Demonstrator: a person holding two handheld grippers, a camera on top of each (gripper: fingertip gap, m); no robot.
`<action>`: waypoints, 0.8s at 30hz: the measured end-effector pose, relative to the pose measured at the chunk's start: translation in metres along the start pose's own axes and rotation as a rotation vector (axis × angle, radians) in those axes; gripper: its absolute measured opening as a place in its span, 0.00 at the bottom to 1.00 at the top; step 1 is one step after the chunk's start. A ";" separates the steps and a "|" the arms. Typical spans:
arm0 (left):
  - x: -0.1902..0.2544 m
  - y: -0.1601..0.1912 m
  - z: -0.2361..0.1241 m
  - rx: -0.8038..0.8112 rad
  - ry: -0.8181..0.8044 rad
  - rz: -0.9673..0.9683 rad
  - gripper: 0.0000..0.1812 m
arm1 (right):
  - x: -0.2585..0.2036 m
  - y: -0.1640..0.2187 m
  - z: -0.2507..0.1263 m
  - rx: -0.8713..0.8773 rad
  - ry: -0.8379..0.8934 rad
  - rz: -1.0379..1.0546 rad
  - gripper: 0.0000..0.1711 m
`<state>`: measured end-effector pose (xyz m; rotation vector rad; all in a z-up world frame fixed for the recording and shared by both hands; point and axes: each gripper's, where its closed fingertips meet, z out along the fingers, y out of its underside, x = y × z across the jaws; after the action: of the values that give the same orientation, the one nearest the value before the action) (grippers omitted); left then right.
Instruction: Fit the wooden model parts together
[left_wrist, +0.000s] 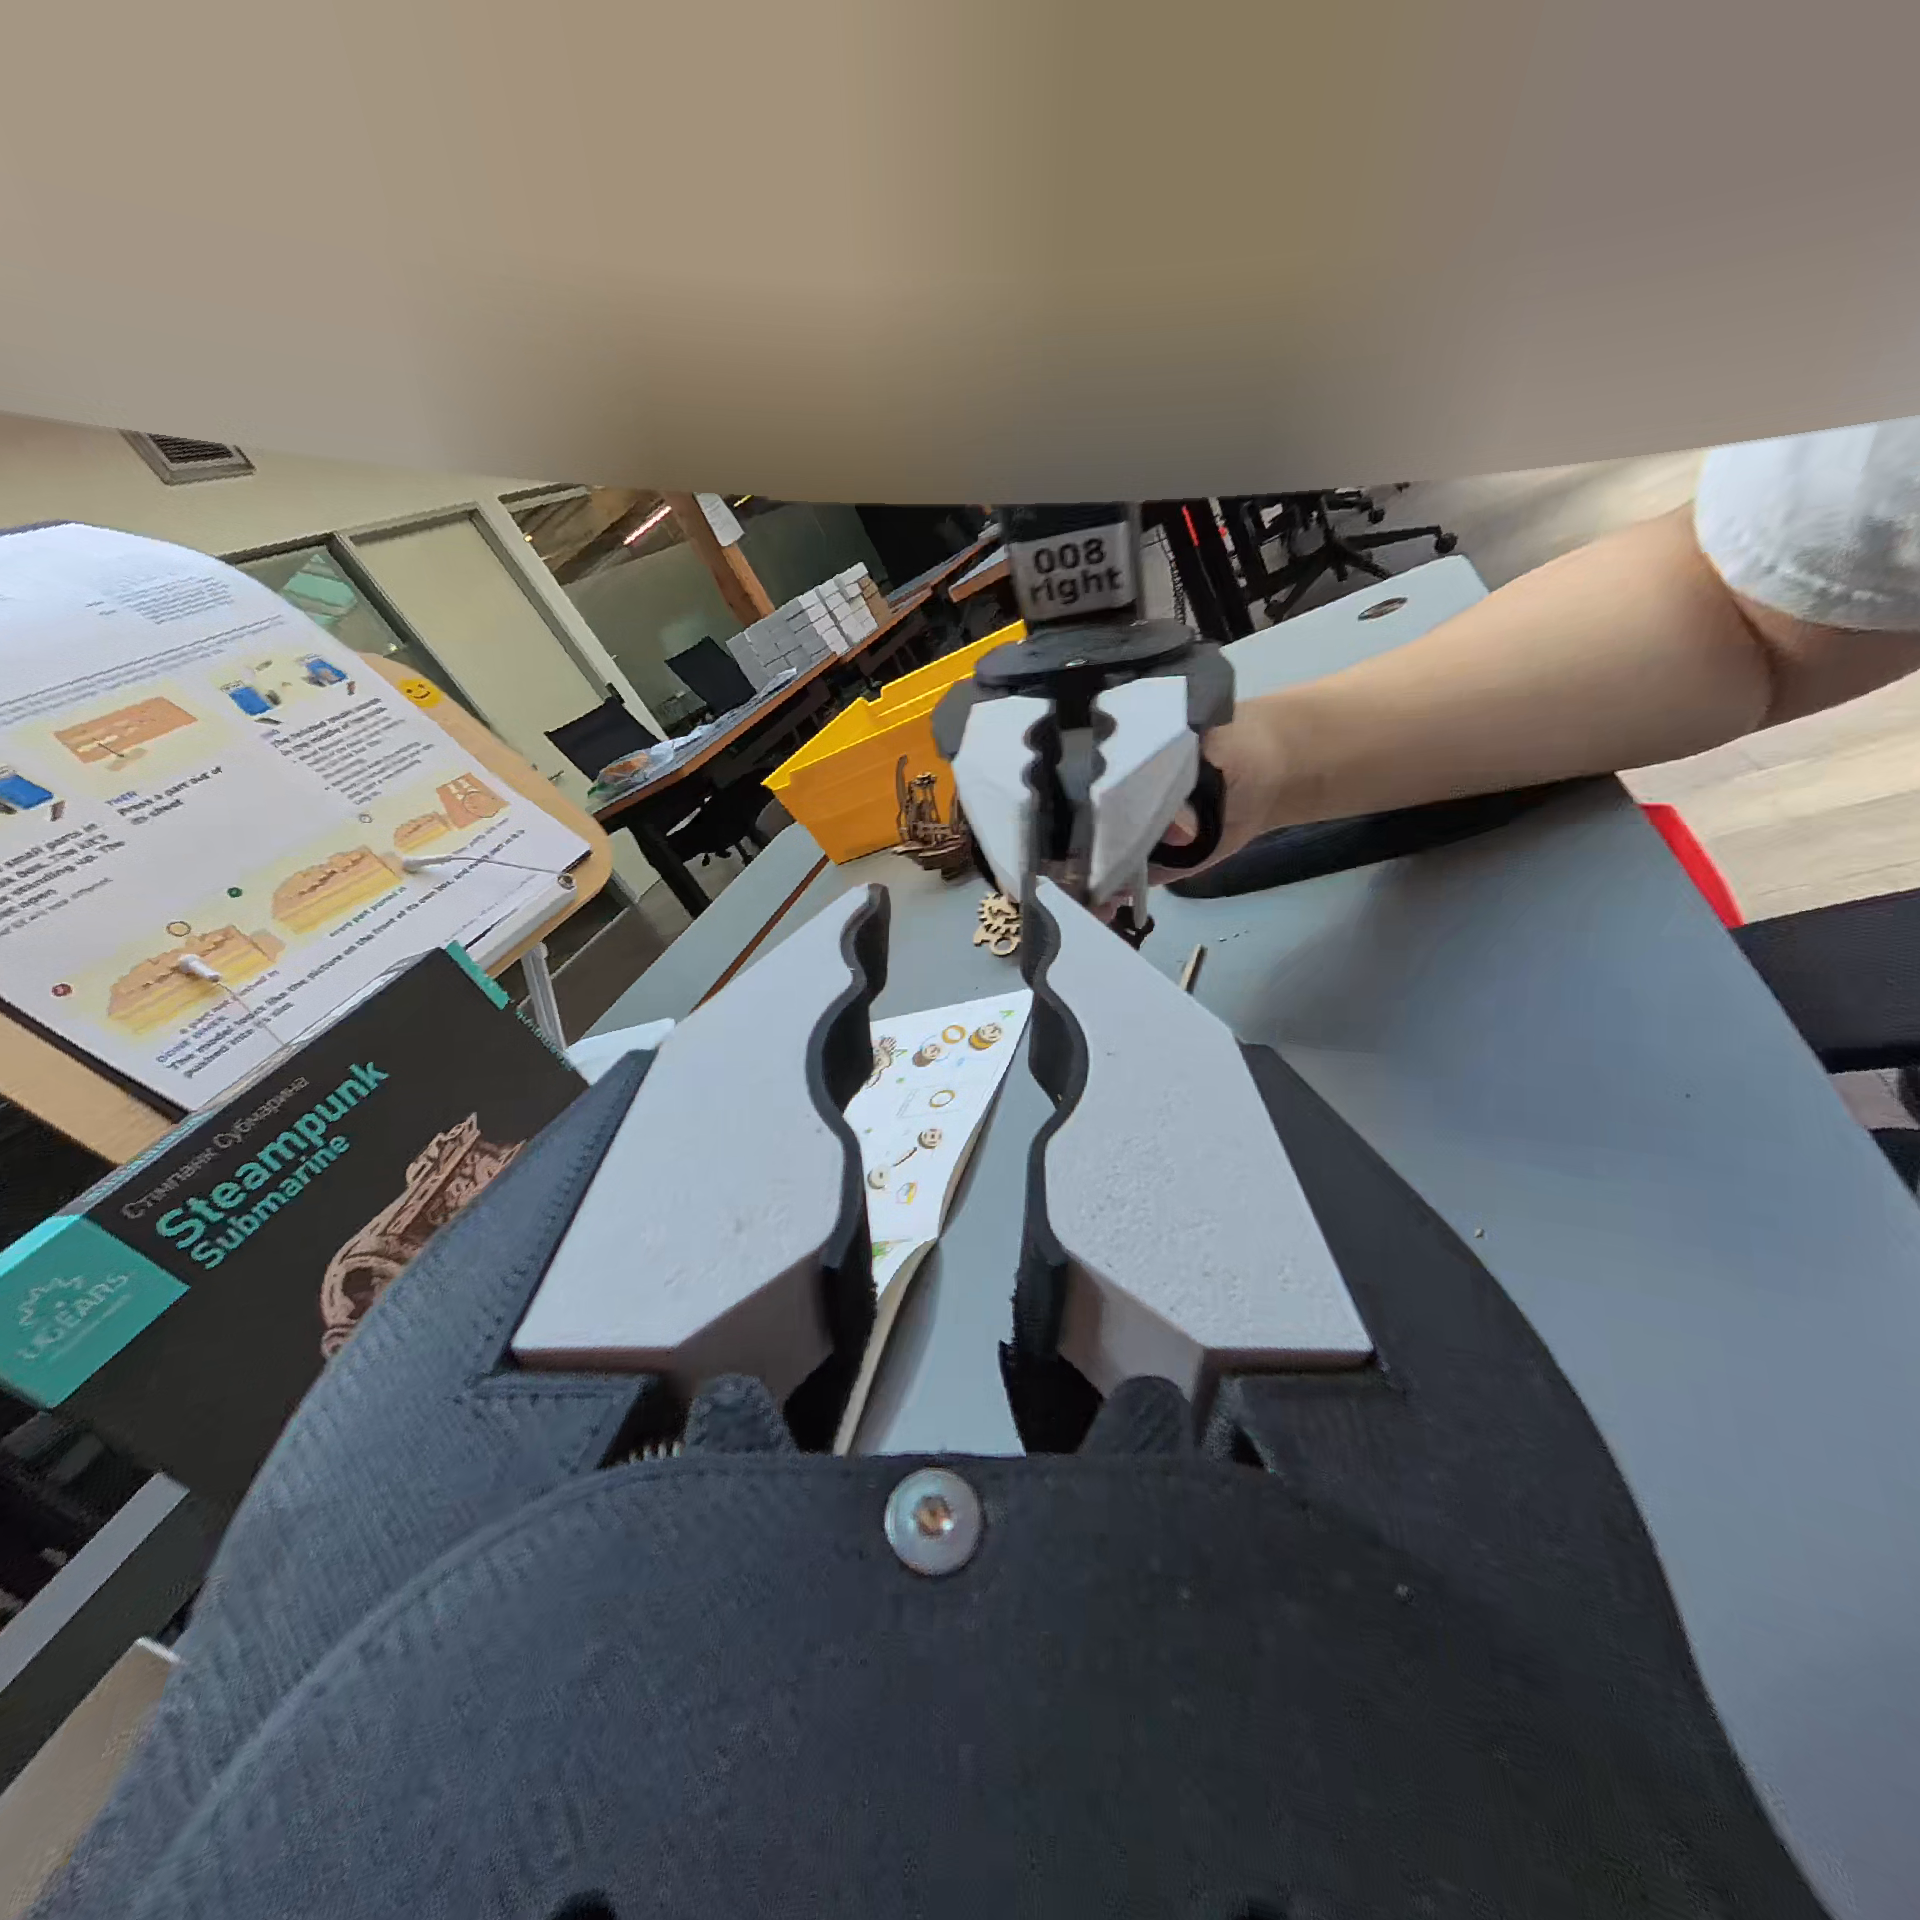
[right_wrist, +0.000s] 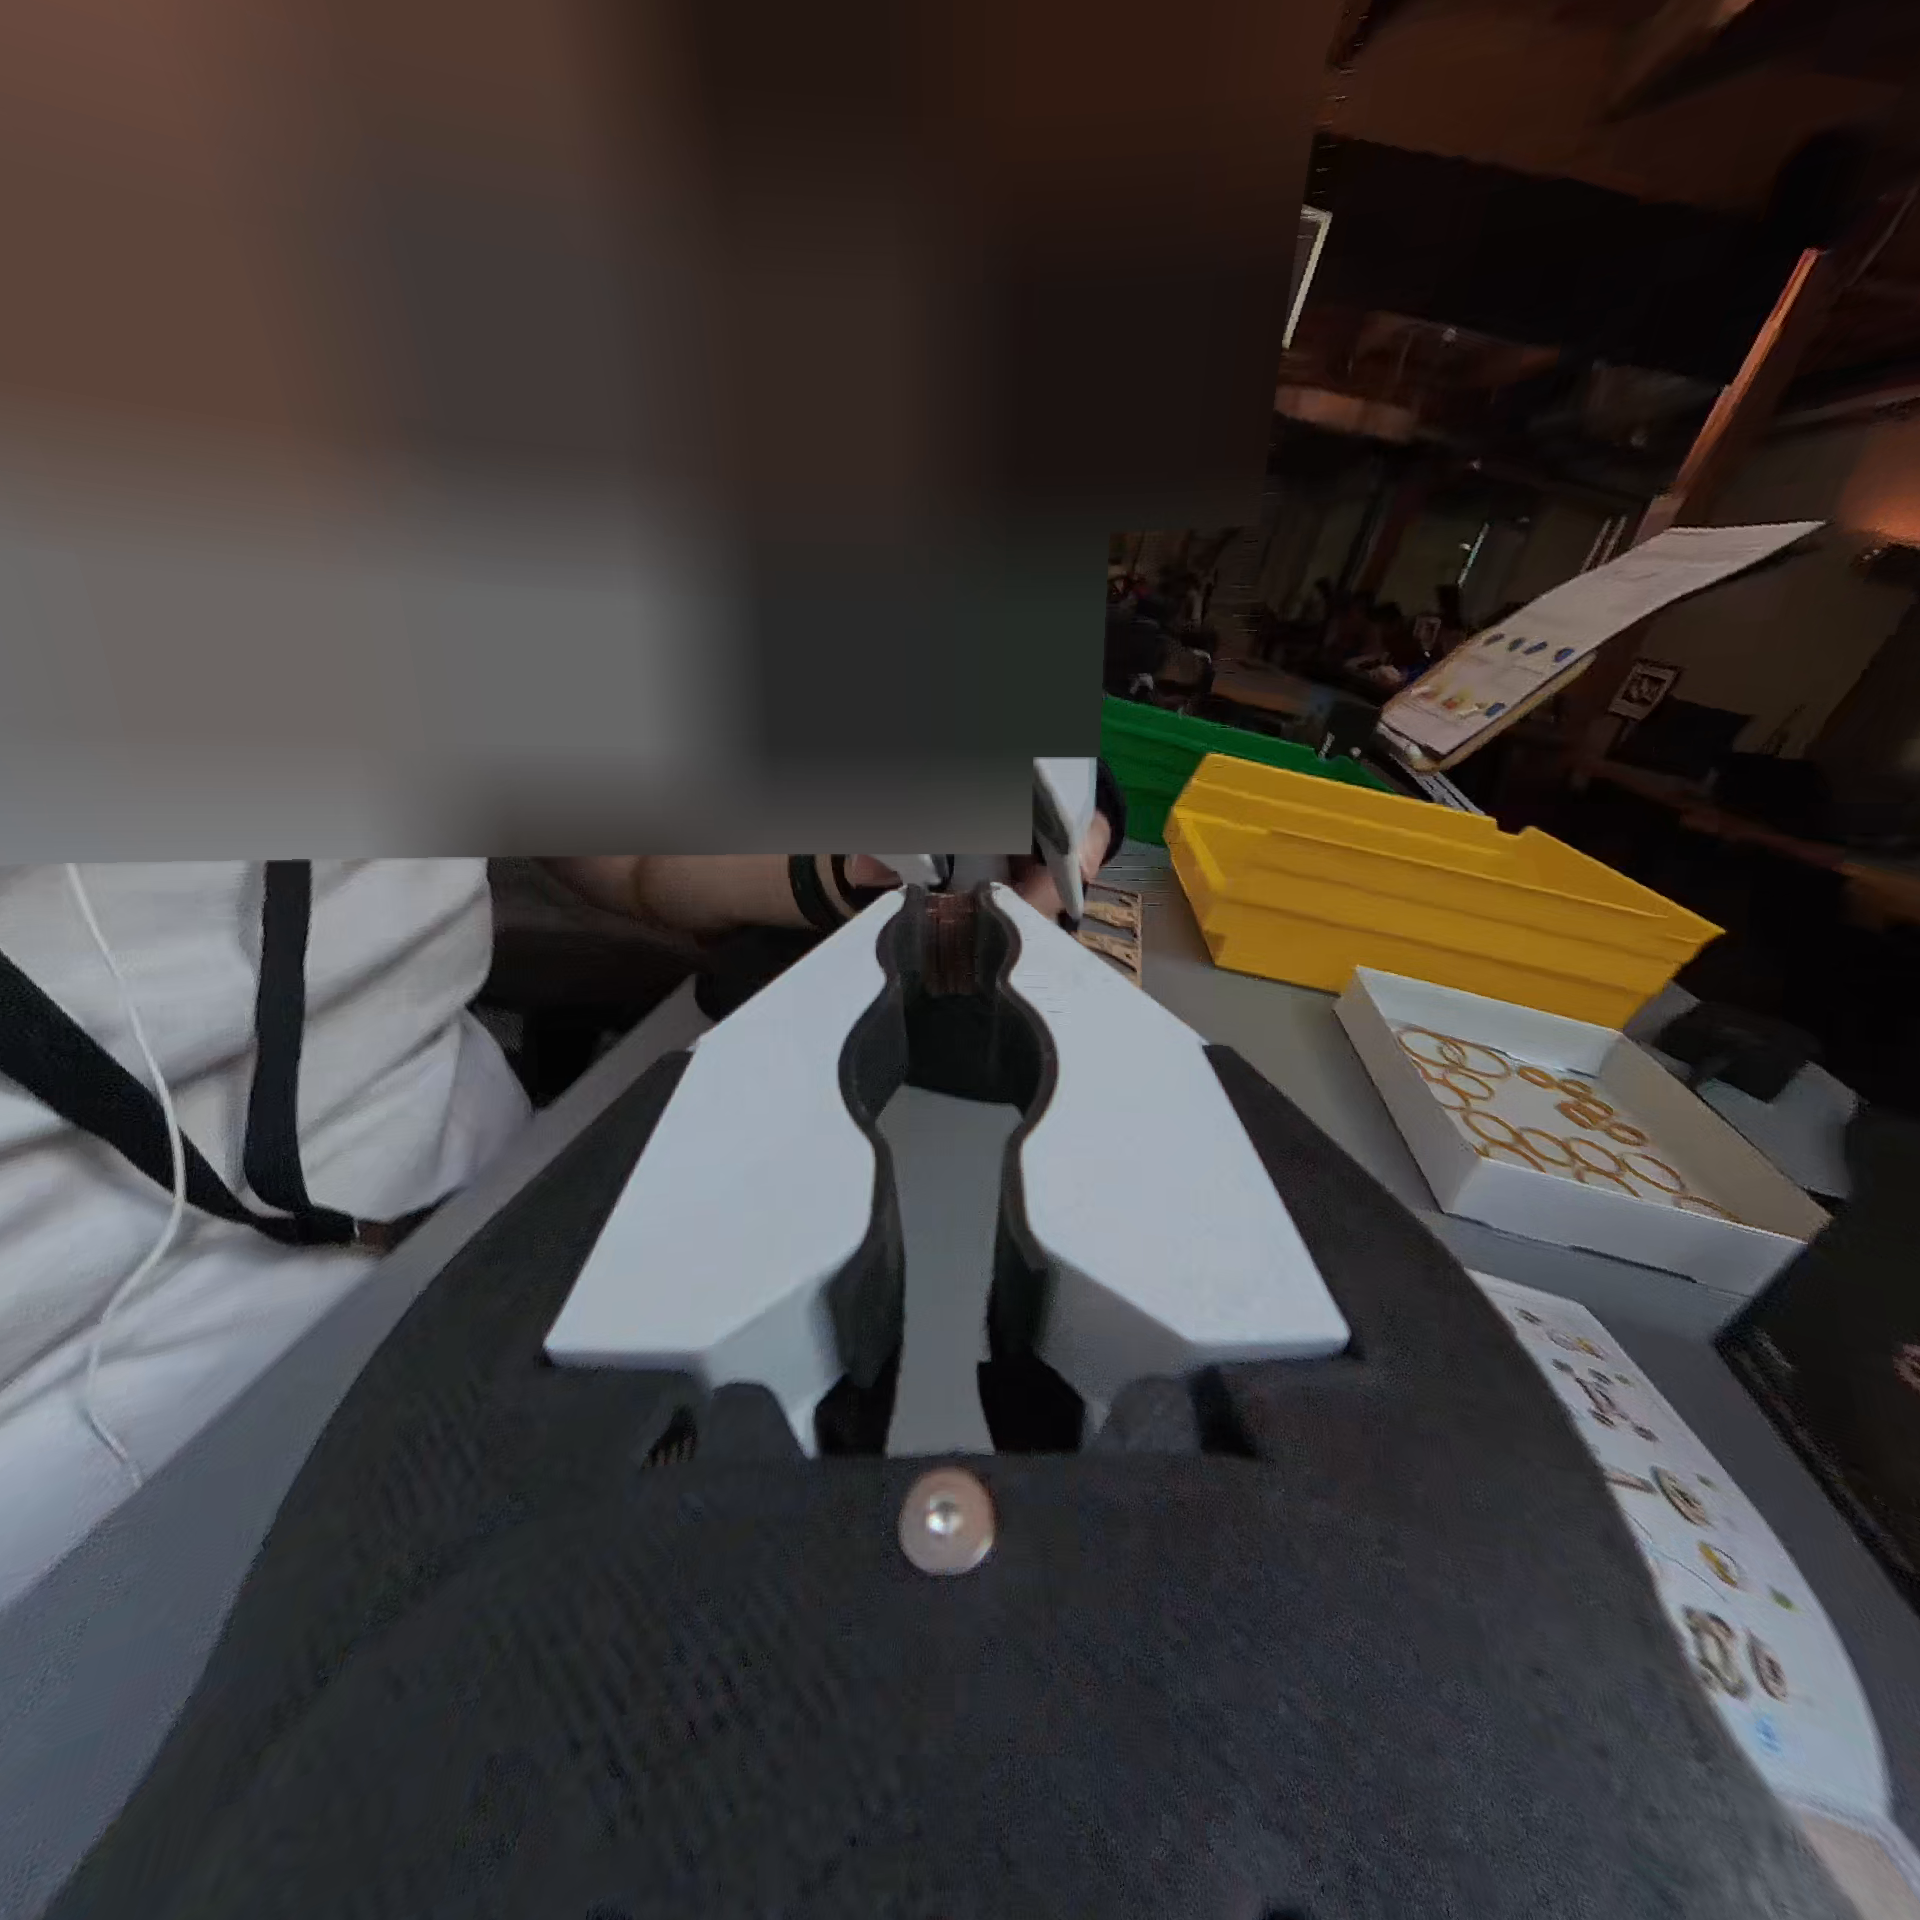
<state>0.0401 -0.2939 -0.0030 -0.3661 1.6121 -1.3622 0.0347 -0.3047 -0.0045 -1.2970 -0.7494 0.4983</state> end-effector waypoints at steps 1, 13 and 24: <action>-0.008 0.005 -0.002 -0.021 -0.026 0.010 0.13 | 0.002 0.020 -0.006 -0.157 0.037 -0.120 0.04; -0.016 0.068 0.005 -0.274 -0.028 -0.023 0.12 | 0.005 0.137 -0.019 -0.752 0.028 -0.196 0.05; -0.022 0.067 0.003 -0.271 -0.042 -0.050 0.11 | 0.019 0.126 -0.033 -0.746 0.098 -0.125 0.15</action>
<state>0.0756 -0.2571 -0.0516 -0.5957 1.7670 -1.1653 0.0812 -0.2862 -0.1259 -1.9291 -0.9703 0.0350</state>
